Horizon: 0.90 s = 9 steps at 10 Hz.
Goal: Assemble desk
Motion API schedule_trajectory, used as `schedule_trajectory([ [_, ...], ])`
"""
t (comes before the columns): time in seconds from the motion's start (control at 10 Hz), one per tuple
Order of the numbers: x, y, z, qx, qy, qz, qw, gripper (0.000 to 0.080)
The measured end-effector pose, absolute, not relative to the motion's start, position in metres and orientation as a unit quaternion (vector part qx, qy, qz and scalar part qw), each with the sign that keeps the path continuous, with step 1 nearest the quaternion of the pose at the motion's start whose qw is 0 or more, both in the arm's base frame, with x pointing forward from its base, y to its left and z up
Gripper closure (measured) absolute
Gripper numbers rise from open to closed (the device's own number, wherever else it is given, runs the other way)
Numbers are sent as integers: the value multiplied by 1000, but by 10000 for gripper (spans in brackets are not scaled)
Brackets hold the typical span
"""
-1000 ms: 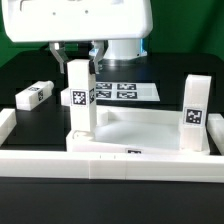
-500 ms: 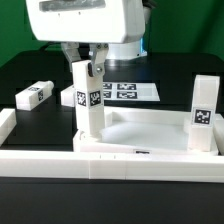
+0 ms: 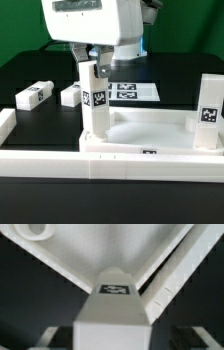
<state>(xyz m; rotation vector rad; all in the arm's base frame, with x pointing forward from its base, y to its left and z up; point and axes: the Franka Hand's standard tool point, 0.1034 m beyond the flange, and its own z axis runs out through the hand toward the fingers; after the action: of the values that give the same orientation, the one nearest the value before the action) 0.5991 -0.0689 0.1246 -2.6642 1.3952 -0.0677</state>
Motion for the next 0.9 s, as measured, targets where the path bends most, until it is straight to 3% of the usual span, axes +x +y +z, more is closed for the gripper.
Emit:
schedule_trajectory([
  [0.1,599,-68,125,-892,447,-23,65,262],
  [0.2,600,-62,125,-902,428,-25,59,175],
  [0.9,601,-59,125,-984,168,-41,50,151],
])
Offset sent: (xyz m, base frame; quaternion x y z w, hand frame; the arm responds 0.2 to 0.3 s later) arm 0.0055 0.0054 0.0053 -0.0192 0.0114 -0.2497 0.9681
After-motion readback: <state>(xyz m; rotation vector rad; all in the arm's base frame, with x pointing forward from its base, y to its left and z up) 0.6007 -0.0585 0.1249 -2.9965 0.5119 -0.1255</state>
